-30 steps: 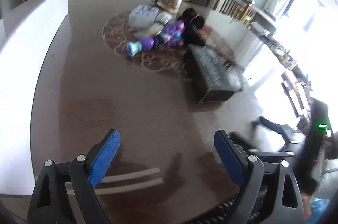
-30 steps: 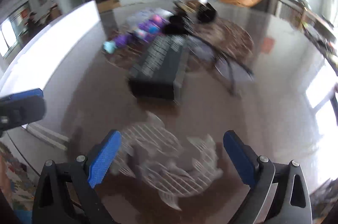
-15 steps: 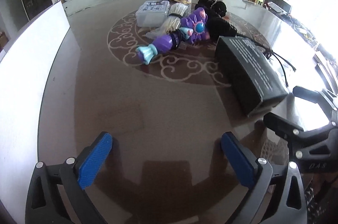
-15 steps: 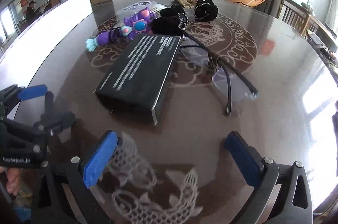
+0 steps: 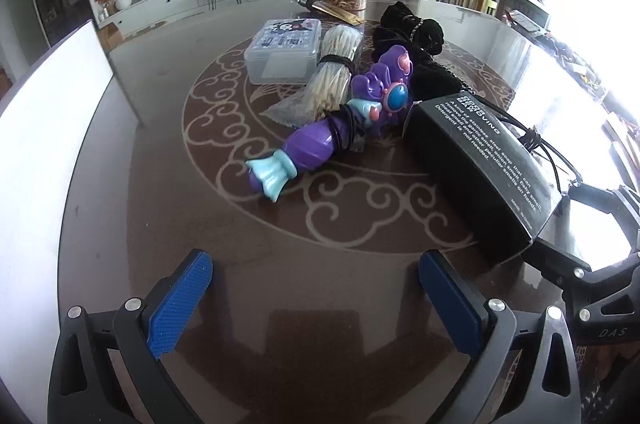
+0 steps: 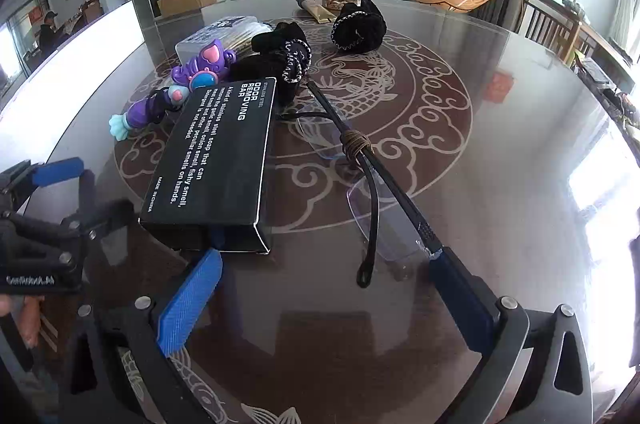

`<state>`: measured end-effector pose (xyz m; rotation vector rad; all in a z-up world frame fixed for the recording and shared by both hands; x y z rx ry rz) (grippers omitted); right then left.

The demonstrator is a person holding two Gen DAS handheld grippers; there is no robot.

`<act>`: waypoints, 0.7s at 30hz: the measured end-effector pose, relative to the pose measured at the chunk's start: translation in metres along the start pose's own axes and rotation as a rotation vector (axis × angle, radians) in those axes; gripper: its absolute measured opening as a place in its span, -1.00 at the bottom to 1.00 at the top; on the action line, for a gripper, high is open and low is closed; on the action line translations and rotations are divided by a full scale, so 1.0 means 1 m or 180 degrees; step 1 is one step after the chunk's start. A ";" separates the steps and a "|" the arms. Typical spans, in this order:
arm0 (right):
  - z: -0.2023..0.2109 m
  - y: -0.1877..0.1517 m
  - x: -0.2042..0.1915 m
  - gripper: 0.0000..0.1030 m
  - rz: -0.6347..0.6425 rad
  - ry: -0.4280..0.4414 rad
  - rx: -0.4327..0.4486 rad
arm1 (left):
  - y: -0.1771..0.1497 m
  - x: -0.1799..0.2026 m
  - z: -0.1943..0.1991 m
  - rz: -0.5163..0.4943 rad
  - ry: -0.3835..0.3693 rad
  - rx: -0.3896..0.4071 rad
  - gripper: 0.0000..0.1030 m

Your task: Organize objects

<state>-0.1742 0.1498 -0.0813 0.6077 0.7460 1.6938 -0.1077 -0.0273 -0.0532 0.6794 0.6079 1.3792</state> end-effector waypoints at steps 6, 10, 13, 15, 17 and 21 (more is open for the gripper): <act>0.000 0.000 0.000 1.00 0.0008 0.0005 0.0001 | -0.001 0.000 0.003 0.0035 0.0050 0.0056 1.00; -0.001 0.001 -0.001 1.00 0.0011 0.0000 0.0002 | -0.001 0.000 0.003 0.0037 0.0053 0.0056 1.00; 0.000 0.001 -0.001 1.00 0.0012 0.0003 0.0002 | -0.001 0.000 0.003 0.0040 0.0054 0.0057 1.00; 0.000 0.001 -0.001 1.00 0.0014 0.0005 0.0002 | -0.001 0.000 0.003 0.0038 0.0057 0.0057 1.00; 0.000 0.001 -0.001 1.00 0.0014 0.0006 0.0002 | -0.001 0.000 0.003 0.0039 0.0058 0.0057 1.00; 0.000 0.001 -0.001 1.00 0.0017 0.0010 0.0002 | -0.001 0.000 0.003 0.0040 0.0059 0.0058 1.00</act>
Point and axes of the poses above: each gripper's, at about its wrist camera, not at the fingertips, and z roughly against the way its jaws point, x to its right, y to its top, the point moved 3 cm from there along -z, roughly the way its jaws point, and after that the axes turned 13 degrees about x, right-handed, at the moved point
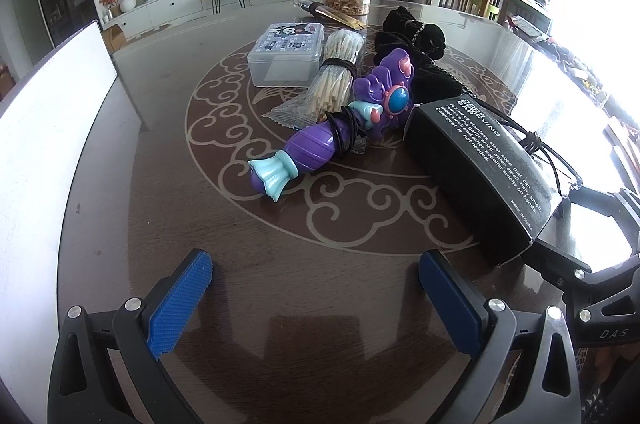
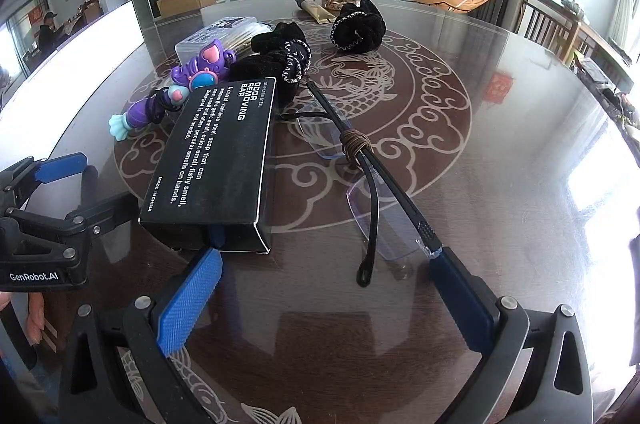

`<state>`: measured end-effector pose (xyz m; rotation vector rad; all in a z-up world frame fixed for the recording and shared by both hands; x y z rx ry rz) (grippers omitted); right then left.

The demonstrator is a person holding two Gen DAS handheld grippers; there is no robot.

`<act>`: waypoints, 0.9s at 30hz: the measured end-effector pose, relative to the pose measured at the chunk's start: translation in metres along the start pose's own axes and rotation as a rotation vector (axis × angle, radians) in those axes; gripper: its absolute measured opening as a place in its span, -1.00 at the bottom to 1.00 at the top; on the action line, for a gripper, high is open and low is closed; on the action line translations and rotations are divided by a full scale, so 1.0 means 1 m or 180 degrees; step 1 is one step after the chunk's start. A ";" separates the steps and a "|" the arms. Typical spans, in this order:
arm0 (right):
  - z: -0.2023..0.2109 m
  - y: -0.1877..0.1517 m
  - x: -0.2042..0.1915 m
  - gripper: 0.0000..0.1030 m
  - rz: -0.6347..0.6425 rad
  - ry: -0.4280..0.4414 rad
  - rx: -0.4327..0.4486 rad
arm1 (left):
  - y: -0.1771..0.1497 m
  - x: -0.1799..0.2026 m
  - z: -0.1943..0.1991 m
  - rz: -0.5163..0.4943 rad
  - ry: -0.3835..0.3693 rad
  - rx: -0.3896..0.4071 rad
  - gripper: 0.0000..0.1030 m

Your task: Organize objects

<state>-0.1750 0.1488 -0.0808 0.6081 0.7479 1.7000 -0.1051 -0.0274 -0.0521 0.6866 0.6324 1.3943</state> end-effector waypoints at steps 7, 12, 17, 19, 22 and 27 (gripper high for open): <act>0.000 0.000 0.000 1.00 0.0001 0.0002 0.0000 | 0.000 0.000 0.000 0.0001 0.0003 0.0001 1.00; 0.000 0.000 0.000 1.00 0.0003 0.0006 0.0000 | 0.000 0.000 0.000 -0.0001 0.0010 0.0002 1.00; 0.000 0.000 0.000 1.00 0.0003 0.0007 0.0001 | 0.000 0.000 0.000 0.0008 0.0024 0.0002 1.00; 0.000 0.000 0.000 1.00 0.0002 0.0008 0.0001 | -0.001 0.000 0.001 -0.0007 0.0012 -0.0014 1.00; 0.000 0.000 0.000 1.00 0.0003 0.0010 0.0001 | 0.003 -0.002 -0.002 -0.0050 -0.0039 -0.0174 1.00; 0.000 0.000 0.000 1.00 0.0003 0.0011 0.0001 | 0.033 -0.009 -0.005 0.0045 -0.0202 -0.0002 1.00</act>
Point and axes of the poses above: each gripper's, at about its wrist camera, not at the fingertips, and z roughly against the way its jaws point, x to its right, y to its top, the point moved 3 cm from there along -z, roughly the way its jaws point, and after that the axes turned 13 degrees about x, right-handed, at the moved point
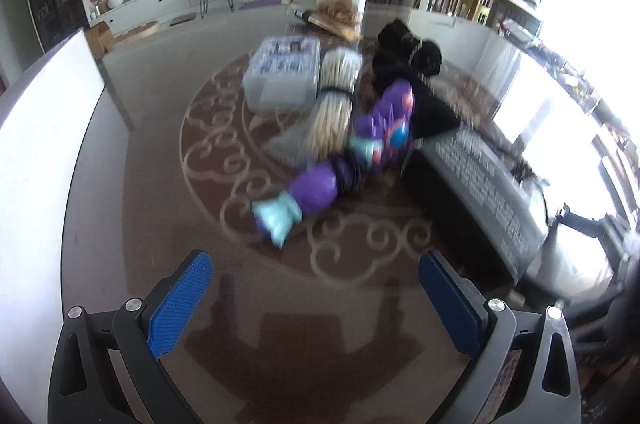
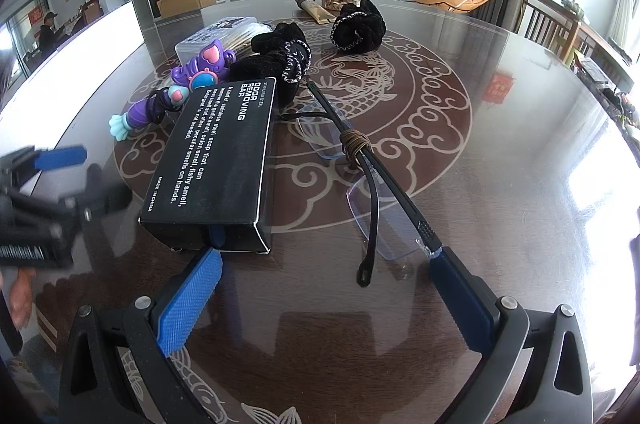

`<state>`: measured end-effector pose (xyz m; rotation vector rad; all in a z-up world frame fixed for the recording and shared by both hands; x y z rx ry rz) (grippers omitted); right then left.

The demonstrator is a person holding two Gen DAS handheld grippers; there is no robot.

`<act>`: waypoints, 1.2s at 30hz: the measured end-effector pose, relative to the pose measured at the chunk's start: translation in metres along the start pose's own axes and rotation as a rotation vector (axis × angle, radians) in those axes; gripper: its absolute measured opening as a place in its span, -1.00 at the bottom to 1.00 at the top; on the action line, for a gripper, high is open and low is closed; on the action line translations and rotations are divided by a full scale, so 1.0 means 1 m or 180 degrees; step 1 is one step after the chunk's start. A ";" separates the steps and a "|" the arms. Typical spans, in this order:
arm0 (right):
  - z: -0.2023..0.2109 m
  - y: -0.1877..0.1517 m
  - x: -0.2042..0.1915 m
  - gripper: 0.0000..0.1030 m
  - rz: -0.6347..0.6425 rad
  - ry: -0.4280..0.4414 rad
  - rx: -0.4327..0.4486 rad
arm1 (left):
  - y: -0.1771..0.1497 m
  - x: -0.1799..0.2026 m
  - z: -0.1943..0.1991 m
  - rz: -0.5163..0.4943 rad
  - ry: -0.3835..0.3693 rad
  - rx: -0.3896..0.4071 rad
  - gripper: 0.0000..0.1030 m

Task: Organize objects
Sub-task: 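Grasp the purple toy with the left tool and lift it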

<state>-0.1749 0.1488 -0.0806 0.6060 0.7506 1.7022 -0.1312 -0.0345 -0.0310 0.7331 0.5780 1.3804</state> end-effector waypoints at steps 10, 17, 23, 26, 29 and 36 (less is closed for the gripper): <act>0.001 0.000 0.000 1.00 0.0000 -0.0001 0.0008 | 0.018 0.004 -0.033 -0.0348 -0.0101 -0.0074 -0.48; 0.001 0.000 0.000 1.00 0.0002 0.0002 0.0008 | -0.039 -0.020 0.033 0.0295 -0.0075 -0.0091 -0.44; 0.001 0.000 0.000 1.00 0.0000 0.0000 0.0008 | -0.052 -0.037 0.054 0.0475 -0.0025 -0.0084 0.59; 0.001 0.000 0.000 1.00 0.0002 -0.0004 0.0009 | -0.043 -0.047 0.050 0.0484 0.0212 -0.0084 0.59; 0.002 -0.001 0.000 1.00 -0.0009 -0.0005 0.0011 | -0.034 -0.052 0.046 0.0663 0.0030 -0.0109 0.59; 0.002 -0.001 0.000 1.00 -0.0012 0.0004 0.0012 | -0.037 -0.020 0.023 -0.0103 -0.0055 -0.0148 0.36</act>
Point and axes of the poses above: each gripper's, at about its wrist camera, not at the fingertips, and z roughly against the way its jaws point, x to its right, y to its top, the point moved 3 cm from there along -z, roughly the way its jaws point, and after that the axes turned 13 degrees about x, right-handed, at the moved point
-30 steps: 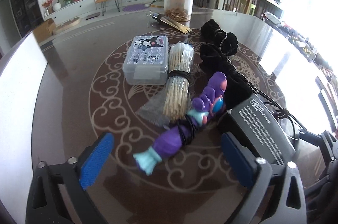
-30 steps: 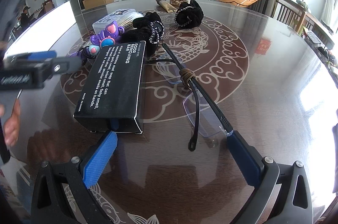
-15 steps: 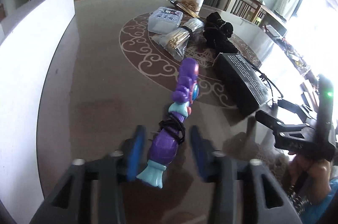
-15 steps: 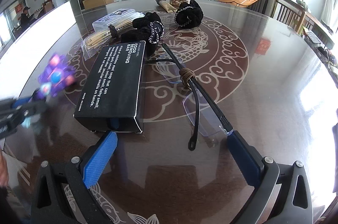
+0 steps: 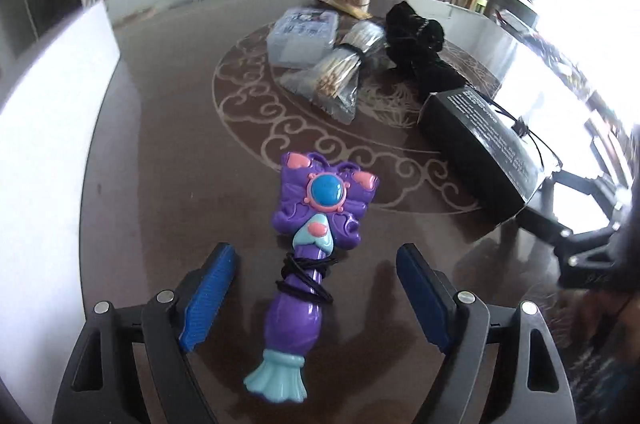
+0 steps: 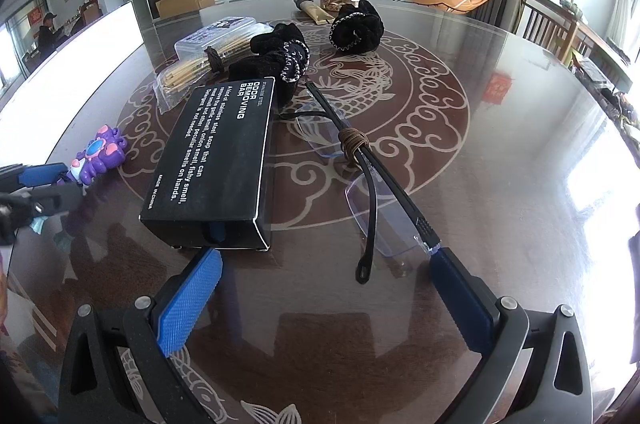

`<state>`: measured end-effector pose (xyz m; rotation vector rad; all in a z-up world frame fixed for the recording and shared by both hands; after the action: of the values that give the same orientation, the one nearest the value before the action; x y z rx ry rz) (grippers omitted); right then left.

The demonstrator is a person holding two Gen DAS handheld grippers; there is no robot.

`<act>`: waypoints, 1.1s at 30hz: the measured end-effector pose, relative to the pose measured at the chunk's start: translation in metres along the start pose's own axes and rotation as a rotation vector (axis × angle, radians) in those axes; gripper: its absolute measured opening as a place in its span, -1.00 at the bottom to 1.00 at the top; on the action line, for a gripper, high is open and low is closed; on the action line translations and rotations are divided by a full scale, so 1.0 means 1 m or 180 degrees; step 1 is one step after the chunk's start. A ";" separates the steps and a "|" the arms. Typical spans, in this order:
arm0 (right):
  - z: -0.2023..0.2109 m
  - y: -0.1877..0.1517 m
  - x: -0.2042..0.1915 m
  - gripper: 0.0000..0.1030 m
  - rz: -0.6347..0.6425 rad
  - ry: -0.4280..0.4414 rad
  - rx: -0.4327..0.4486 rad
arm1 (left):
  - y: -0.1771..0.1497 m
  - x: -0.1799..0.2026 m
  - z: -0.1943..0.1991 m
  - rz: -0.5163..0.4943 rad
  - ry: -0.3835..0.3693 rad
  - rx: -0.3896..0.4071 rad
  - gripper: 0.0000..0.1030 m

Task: Organize objects
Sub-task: 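Grasp the purple toy with the left tool and lift it, then carry the purple toy to the cardboard box while the right tool drops the black box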

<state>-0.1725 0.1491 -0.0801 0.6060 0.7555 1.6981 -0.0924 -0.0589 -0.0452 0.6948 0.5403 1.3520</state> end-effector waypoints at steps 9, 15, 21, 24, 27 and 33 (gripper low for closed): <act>0.030 0.005 -0.006 0.97 -0.0227 0.0563 -0.0116 | -0.021 0.001 0.025 0.0032 0.0087 0.0293 -0.61; 0.008 0.054 -0.052 0.97 -0.0068 0.0522 -0.0333 | -0.041 0.003 0.045 0.0219 0.0066 0.0358 -0.60; -0.036 0.064 -0.069 0.14 0.0215 0.0335 -0.0613 | -0.050 -0.004 0.060 0.0354 -0.0012 0.0446 -0.60; -0.017 0.056 -0.064 0.14 0.0113 0.0464 -0.0548 | -0.052 -0.005 0.075 0.0391 -0.0054 0.0535 -0.60; 0.009 0.050 -0.057 0.14 -0.0004 0.0599 -0.0456 | -0.051 -0.003 0.090 0.0444 -0.0114 0.0628 -0.61; 0.036 0.054 -0.055 0.14 -0.0072 0.0691 -0.0374 | -0.031 -0.009 0.130 0.0596 -0.0223 0.0881 -0.61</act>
<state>-0.1670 0.0928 -0.0165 0.3340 0.8052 1.7921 0.0201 -0.0875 0.0210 1.0361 0.6249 1.4346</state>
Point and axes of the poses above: each gripper's, at about its wrist camera, not at the fingertips, and z roughly against the way its jaws point, x to its right, y to its top, the point moved 3 cm from there along -z, roughly the way its jaws point, and after that the axes turned 13 degrees about x, right-handed, at the moved point
